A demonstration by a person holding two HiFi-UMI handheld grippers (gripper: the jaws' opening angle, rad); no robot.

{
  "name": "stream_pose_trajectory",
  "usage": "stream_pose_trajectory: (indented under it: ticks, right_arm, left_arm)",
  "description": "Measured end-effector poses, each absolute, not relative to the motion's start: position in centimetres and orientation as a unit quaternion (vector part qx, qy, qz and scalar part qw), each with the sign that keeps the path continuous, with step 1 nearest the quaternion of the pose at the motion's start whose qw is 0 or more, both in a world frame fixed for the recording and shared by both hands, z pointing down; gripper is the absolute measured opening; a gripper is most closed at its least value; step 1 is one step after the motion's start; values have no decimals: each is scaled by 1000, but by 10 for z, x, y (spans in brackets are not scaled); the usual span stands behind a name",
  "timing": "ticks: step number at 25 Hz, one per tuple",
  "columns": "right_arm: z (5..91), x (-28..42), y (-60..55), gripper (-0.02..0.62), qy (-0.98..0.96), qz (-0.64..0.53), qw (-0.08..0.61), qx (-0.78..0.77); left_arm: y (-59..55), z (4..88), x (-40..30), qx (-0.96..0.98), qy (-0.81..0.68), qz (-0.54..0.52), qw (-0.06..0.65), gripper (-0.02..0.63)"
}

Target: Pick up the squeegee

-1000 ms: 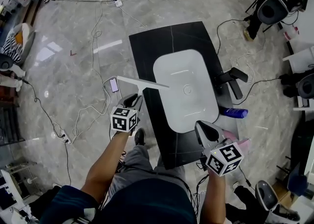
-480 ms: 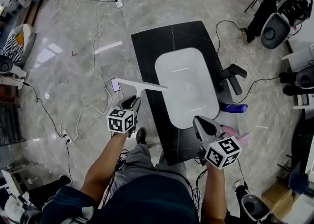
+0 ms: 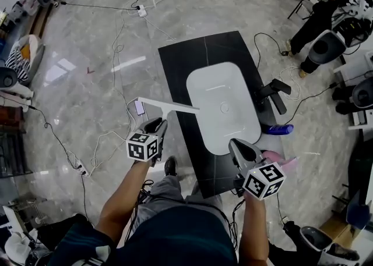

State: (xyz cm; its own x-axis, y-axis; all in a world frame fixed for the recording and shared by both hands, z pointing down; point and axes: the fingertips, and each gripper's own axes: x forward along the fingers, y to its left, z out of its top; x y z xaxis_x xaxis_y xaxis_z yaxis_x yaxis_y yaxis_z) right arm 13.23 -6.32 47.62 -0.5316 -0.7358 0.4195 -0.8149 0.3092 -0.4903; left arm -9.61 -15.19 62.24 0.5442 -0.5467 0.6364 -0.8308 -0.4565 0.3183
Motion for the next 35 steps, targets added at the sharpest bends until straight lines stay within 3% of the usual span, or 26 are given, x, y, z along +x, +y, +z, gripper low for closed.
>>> stream_pose_trajectory:
  ticks: [24, 35]
  right_arm:
    - [462, 124, -96, 9, -803, 340, 31, 488]
    - [475, 114, -105, 11, -820, 335, 57, 461]
  left_arm:
    - [-172, 618, -119, 823, -411, 233, 316, 78]
    - [-180, 631, -113, 819, -408, 236, 329, 78]
